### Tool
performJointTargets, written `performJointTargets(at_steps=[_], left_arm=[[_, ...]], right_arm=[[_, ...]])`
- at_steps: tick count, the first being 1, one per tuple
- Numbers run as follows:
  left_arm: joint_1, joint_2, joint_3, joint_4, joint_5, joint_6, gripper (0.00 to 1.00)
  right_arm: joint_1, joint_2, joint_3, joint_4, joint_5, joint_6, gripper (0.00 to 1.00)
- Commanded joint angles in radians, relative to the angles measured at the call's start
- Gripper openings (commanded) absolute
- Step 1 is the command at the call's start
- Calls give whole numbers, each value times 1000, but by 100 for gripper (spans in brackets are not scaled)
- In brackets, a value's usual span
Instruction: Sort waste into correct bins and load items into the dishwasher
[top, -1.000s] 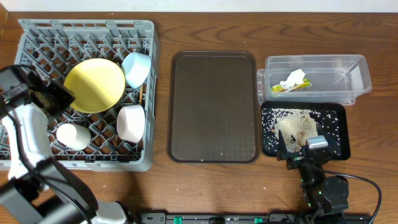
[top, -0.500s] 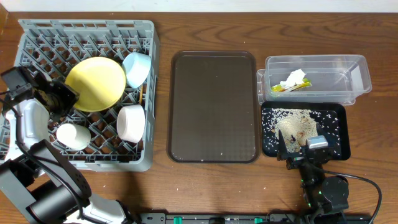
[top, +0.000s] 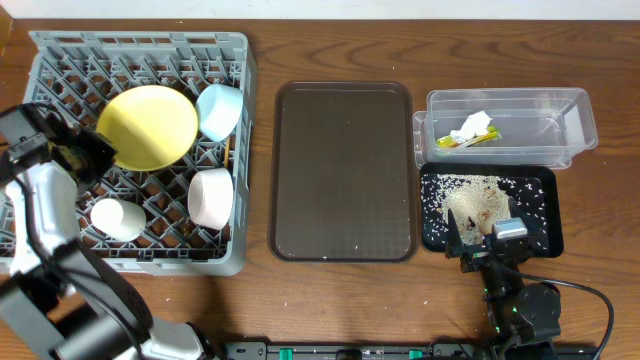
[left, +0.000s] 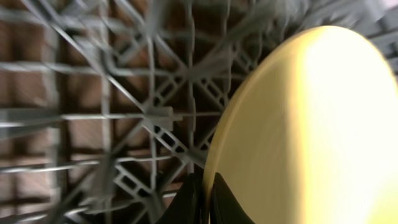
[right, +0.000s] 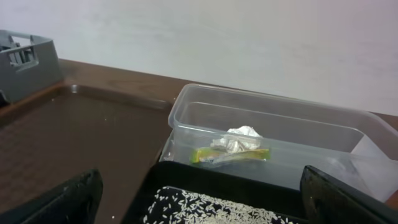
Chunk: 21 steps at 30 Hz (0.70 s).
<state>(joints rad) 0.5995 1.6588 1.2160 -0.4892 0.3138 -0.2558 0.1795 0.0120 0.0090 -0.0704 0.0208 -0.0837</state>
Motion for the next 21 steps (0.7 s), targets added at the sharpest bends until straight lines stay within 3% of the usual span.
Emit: performJointTargets(at_steps=[1, 8, 21], left_arm=[[-2, -142, 5, 2, -138, 77, 8], [-42, -232, -5, -35, -333, 196, 7], [-184, -227, -17, 10, -471, 371, 7]], right_arm=[[-10, -5, -4, -1, -3, 12, 99], [-10, -5, -4, -1, -3, 12, 99], [-10, -5, -4, -1, -3, 12, 99]])
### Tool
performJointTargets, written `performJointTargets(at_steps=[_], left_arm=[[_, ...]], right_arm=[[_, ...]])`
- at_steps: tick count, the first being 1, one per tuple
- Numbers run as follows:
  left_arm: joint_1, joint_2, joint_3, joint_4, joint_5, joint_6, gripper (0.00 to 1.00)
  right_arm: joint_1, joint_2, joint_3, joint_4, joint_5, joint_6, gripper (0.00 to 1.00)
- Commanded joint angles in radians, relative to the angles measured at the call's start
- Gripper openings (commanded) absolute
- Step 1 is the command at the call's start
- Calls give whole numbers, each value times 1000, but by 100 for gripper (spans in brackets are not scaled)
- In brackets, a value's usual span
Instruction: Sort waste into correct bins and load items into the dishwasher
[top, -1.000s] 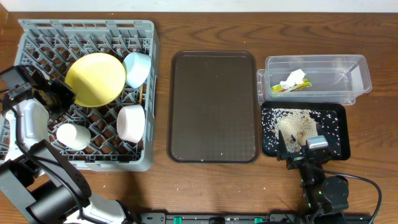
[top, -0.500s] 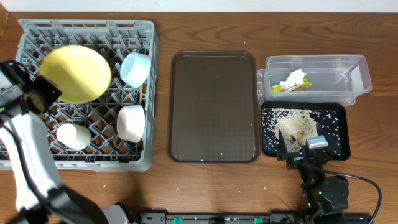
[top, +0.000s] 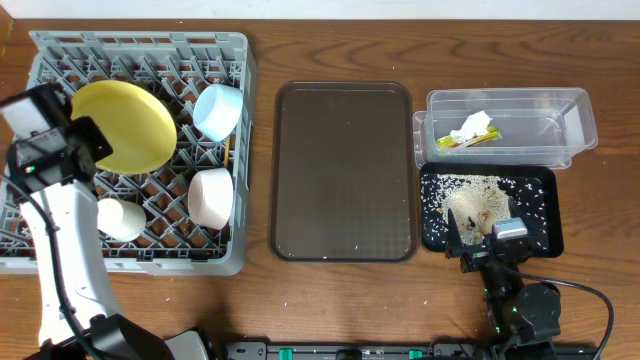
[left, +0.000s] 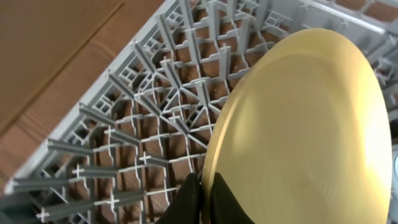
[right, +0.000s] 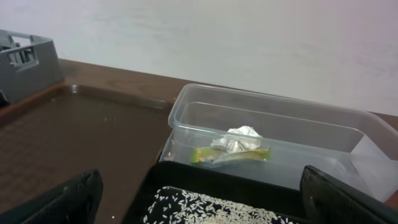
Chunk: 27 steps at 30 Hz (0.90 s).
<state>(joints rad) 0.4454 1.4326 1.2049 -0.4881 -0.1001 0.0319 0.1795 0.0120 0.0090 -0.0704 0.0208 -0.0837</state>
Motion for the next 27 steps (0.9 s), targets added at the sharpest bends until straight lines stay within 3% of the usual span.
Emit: performJointTargets(at_steps=[1, 12, 27], left_arm=[[-47, 0, -6, 11, -86, 93, 8], [-275, 9, -6, 84, -464, 289, 8], [-341, 97, -6, 131, -591, 330, 7]], right_arm=[[-10, -5, -4, -1, -3, 12, 99], [-10, -5, -4, -1, -3, 12, 99], [-10, -5, -4, -1, -3, 12, 99]])
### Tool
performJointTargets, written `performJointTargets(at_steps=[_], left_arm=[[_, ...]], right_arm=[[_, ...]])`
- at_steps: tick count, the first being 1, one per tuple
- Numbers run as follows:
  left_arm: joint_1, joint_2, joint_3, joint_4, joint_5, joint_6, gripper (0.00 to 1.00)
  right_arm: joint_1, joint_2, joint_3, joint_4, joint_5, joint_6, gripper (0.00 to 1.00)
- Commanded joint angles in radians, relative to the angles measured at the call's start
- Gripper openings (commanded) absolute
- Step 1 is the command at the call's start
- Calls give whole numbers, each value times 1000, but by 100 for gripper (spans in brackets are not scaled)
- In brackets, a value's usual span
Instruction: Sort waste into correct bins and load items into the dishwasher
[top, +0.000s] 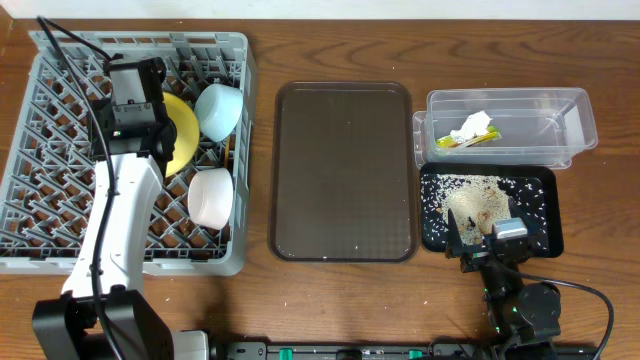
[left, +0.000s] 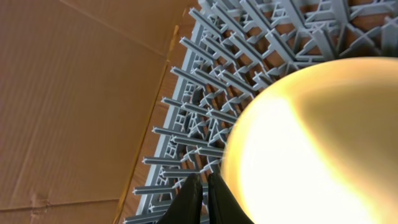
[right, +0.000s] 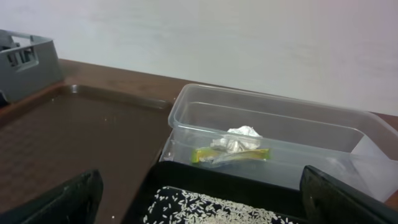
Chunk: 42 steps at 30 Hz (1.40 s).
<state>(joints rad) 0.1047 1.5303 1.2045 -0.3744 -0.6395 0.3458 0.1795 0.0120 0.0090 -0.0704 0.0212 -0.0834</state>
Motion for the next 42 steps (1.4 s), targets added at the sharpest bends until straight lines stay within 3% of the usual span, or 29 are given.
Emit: performJointTargets(at_steps=[1, 3, 5, 7, 9, 12, 14, 20, 24, 35, 38, 41, 42], left_arm=[[0, 0, -6, 21, -61, 16, 8], [0, 0, -6, 24, -82, 14, 8], [4, -4, -6, 15, -84, -76, 8], [27, -11, -6, -18, -59, -249, 29], [72, -16, -6, -70, 104, -376, 38], [170, -14, -6, -130, 458, -470, 42], [234, -14, -6, -158, 577, -563, 43], [352, -12, -6, -223, 791, -686, 47], [360, 16, -6, -220, 796, -708, 49], [360, 193, -6, -189, 760, -726, 47], [360, 202, -6, -161, 760, -725, 35], [360, 201, -5, -130, 763, -725, 11], [360, 201, -4, -126, 763, -725, 8]], right_arm=[[-10, -5, -4, -1, -3, 11, 99], [-10, -5, -4, -1, -3, 11, 99], [-10, -5, -4, -1, -3, 11, 99], [-10, -5, -4, -1, -3, 11, 99], [-10, -5, -4, -1, -3, 11, 99], [-10, -5, -4, -1, -3, 11, 99], [-10, -5, -4, -1, -3, 11, 99], [-10, -5, -4, -1, -3, 11, 99], [-10, -5, -4, -1, -3, 11, 99], [-10, -5, -4, -1, -3, 11, 99], [-10, -5, -4, -1, -3, 11, 99], [-10, -5, -4, -1, -3, 11, 99], [-10, -5, -4, -1, -3, 11, 99]])
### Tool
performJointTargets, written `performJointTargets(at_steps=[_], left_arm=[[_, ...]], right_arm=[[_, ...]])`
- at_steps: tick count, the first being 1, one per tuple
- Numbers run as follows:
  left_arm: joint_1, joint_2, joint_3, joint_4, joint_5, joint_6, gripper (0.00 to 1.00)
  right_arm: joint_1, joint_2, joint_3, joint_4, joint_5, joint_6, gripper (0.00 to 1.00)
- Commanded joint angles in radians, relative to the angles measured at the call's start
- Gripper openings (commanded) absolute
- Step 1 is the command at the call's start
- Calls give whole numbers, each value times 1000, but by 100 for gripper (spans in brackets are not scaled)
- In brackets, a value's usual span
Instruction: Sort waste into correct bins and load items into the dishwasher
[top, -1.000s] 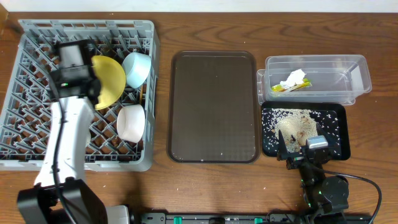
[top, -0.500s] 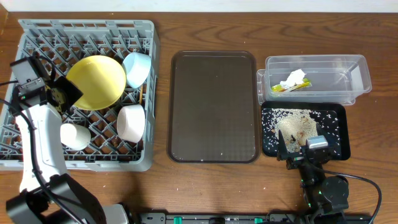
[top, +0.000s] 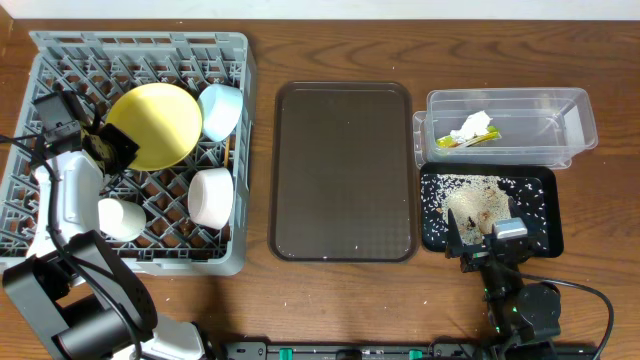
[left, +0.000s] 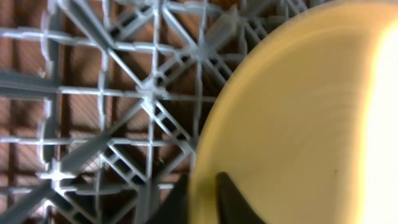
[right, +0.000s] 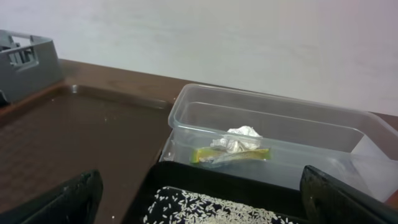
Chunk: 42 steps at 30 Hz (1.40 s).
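A yellow plate (top: 155, 125) stands tilted in the grey dish rack (top: 140, 262), beside a light blue bowl (top: 221, 110). My left gripper (top: 102, 150) is shut on the plate's left rim. In the left wrist view the plate (left: 311, 112) fills the right side, and its edge sits between the dark fingers of the gripper (left: 202, 200). My right gripper (top: 490, 247) rests open at the near edge of the black bin (top: 545, 215) of rice. In the right wrist view the right gripper (right: 205, 208) holds nothing.
A white bowl (top: 211, 197) and a white cup (top: 119, 218) lie in the rack. A brown tray (top: 345, 170) sits mid-table. The clear bin (top: 510, 125) at the right holds crumpled paper and a yellow-green wrapper (right: 233, 149).
My left arm was reaching over the rack's middle with the plate mostly hidden under it. Now the gripper is at the rack's left, and the plate shows tilted. The right arm has not moved.
My left gripper held the yellow plate by its rim over the rack from the left. Then the plate was further left and higher. Then it was close to the blue bowl under my arm. Now it is tilted in the rack's upper middle, still gripped.
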<state>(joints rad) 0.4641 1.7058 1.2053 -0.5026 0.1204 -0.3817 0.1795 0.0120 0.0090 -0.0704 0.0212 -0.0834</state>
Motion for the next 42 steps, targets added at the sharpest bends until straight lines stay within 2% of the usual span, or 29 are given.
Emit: performJointTargets(at_steps=[1, 8, 11, 15, 21, 24, 26, 27, 31, 33, 36, 38, 42], left_arm=[[2, 25, -2, 4, 3, 3, 8], [18, -50, 11, 15, -24, 75, 8], [15, -138, 11, 14, -159, 135, 8], [-24, -237, 10, 11, -397, 298, 8], [-80, -231, -2, 16, -516, 370, 8], [-89, -218, -6, -1, -492, 294, 8], [-76, -211, -6, -23, -411, 212, 30], [-60, -208, -6, -26, -352, 179, 34], [21, -188, -6, -29, 32, 47, 35], [40, -175, -6, -57, 150, -30, 36], [40, -161, -7, -149, 156, -170, 40], [39, -141, -16, -180, 158, -269, 47], [39, -90, -27, -177, 169, -346, 48]], right_arm=[[-10, -5, -4, -1, -3, 11, 99], [-10, -5, -4, -1, -3, 11, 99], [-10, -5, -4, -1, -3, 11, 99], [-10, -5, -4, -1, -3, 11, 99], [-10, -5, -4, -1, -3, 11, 99], [-10, -5, -4, -1, -3, 11, 99], [-10, -5, -4, -1, -3, 11, 99], [-10, -5, -4, -1, -3, 11, 99], [-10, -5, -4, -1, -3, 11, 99], [-10, -5, -4, -1, -3, 11, 99], [-10, -5, -4, -1, -3, 11, 99], [-10, -5, -4, -1, -3, 11, 99], [-10, -5, -4, -1, -3, 11, 99]])
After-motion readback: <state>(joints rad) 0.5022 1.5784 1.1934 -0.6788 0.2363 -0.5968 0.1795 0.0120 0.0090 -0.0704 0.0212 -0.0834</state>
